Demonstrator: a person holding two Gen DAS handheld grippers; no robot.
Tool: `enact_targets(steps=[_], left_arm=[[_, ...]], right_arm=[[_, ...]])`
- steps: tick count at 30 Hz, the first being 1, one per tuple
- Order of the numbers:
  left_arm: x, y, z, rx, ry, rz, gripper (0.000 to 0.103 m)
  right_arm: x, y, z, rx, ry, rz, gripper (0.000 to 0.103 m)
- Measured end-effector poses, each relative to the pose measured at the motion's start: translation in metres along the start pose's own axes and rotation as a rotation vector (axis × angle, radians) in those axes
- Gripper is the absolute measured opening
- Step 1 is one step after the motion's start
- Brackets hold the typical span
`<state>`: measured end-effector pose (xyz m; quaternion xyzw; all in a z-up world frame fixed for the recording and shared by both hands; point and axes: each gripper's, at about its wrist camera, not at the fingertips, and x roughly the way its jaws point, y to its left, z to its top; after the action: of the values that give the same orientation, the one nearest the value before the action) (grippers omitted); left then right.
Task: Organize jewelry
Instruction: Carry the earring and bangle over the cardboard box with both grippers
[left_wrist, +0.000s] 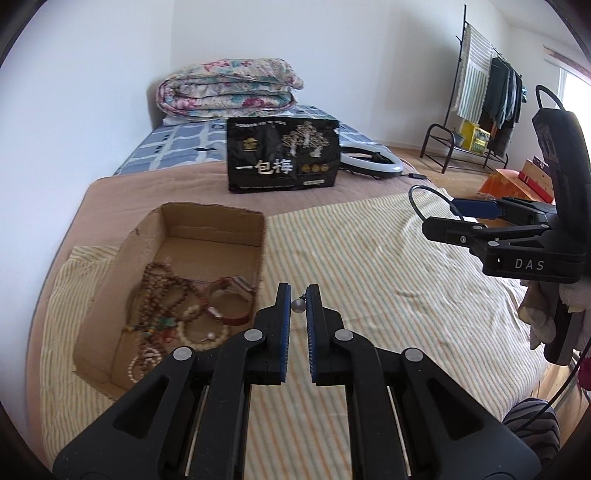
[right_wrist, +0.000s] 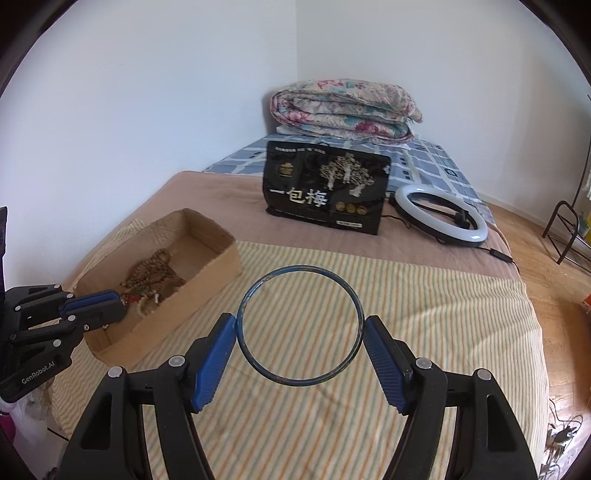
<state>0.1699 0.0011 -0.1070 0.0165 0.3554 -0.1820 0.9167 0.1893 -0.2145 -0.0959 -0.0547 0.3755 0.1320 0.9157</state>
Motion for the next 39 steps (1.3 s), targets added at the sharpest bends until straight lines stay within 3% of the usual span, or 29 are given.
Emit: enact_targets(steps=[15, 39], left_arm=[[-0.019, 0.066, -0.012, -0.079, -0.007, 0.094, 0.006], [-0.009, 0.08, -0.016, -0.108, 0.005, 0.107, 0.006]], right_arm=[[0.026, 0.063, 0.036, -0.066, -0.012, 0.079, 0.073], [0.093, 0.112, 0.065, -0.079, 0.027, 0.156, 0.073]])
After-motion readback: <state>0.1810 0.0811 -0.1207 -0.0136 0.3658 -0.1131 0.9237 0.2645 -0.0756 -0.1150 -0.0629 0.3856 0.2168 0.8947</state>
